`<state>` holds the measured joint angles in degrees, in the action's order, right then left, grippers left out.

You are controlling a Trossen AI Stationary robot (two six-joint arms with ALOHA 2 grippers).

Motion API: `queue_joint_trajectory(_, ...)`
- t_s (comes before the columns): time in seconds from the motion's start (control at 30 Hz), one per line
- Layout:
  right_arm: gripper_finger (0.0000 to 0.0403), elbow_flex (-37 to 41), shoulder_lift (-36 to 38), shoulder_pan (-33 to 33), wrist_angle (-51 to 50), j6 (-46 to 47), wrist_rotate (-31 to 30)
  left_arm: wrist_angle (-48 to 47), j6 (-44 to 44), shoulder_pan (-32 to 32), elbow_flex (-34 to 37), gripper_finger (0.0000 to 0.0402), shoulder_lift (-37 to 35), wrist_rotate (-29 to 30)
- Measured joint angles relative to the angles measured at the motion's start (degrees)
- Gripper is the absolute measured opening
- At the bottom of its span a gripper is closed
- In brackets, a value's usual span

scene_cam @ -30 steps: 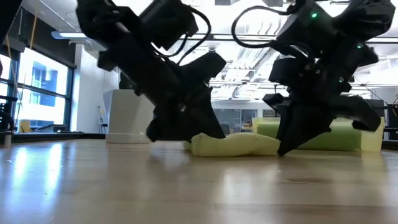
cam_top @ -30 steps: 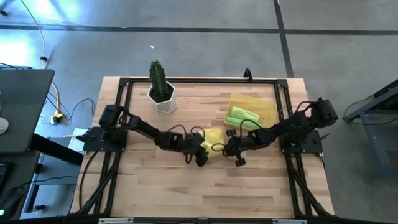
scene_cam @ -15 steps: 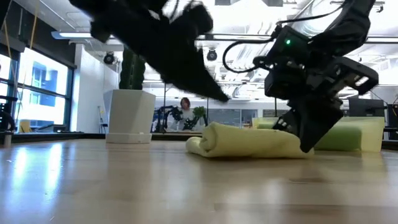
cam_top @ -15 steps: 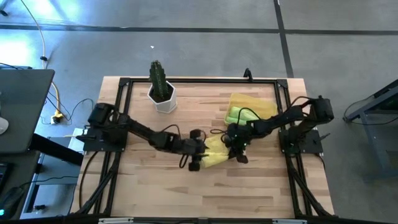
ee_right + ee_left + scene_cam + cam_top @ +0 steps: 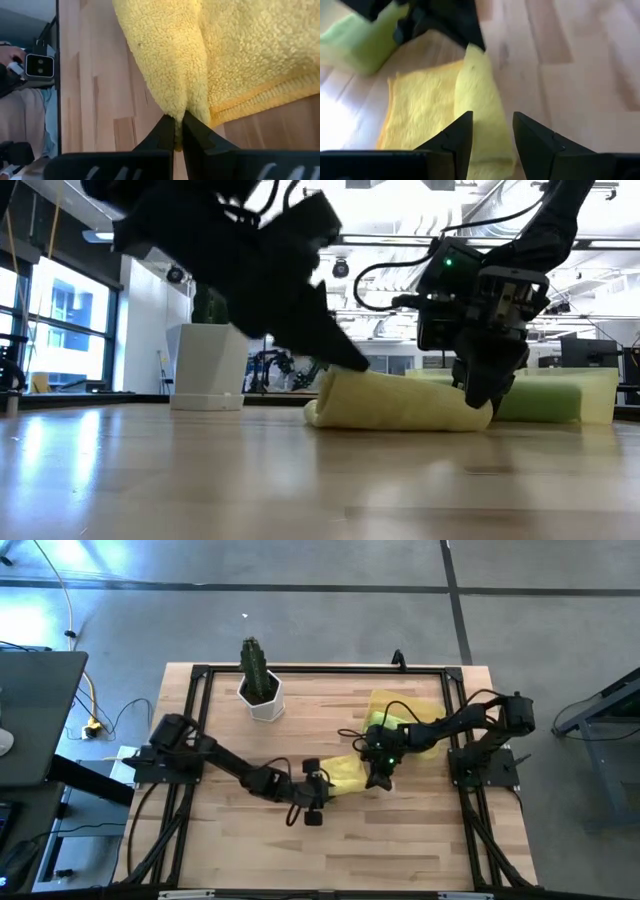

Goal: Roll microfiber towels into tight, uniform cylinder then place into a basket
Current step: Roll the yellow microfiber cloth

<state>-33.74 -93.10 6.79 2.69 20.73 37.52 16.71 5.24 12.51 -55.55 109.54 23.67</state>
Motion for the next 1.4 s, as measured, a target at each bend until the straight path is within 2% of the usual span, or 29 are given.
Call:
queue_joint_trajectory(0.2,0.0,-0.04,0.08,-0.02,-0.51,-0.04,-0.02,-0.95,0.84,0.0,0.0,0.0131,1.53,1.71)
queue_joint_trajectory(0.57,0.0001,-0.13,0.11,-0.02,-0.19,-0.55,-0.22,-1.96,13.03,-2.94,-0.02,0.0131,5.2,-4.6)
queue_joint_trajectory(0.67,0.0012,-0.13,0.11,-0.02,-0.23,-1.74,-0.24,-1.53,16.39,-3.57,-0.15,0.0131,5.73,-6.57)
queue_joint_trajectory(0.77,0.0041,-0.15,0.13,0.0,-0.25,-5.02,-0.24,-1.45,18.99,-4.04,-0.17,0.0127,5.79,-8.32)
queue_joint_trajectory(0.9,0.0096,-1.44,0.16,-0.02,-3.09,-11.34,0.1,-1.1,26.7,-5.15,-0.26,0.0097,5.75,-17.03)
queue_joint_trajectory(1.03,0.0141,-5.79,0.19,-0.02,-12.2,-21.35,0.44,-1.01,36.66,-5.72,-0.25,0.0053,5.81,-27.86)
queue_joint_trajectory(1.1,0.0154,-8.36,0.19,-0.02,-18.04,-27.15,-0.38,-0.48,38.52,-6.03,-0.15,0.0031,5.83,-32.01)
queue_joint_trajectory(1.2,0.0161,-12.14,0.19,-0.71,-23.85,-34.83,-3.19,-0.48,41.13,-6.52,-0.17,0.0008,5.83,-35.42)
queue_joint_trajectory(1.4,0.0149,-14.29,2.73,-6.91,-24.23,-41.75,-7.37,-3.9,44.52,-8.37,-0.39,0.0009,5.77,-38.73)
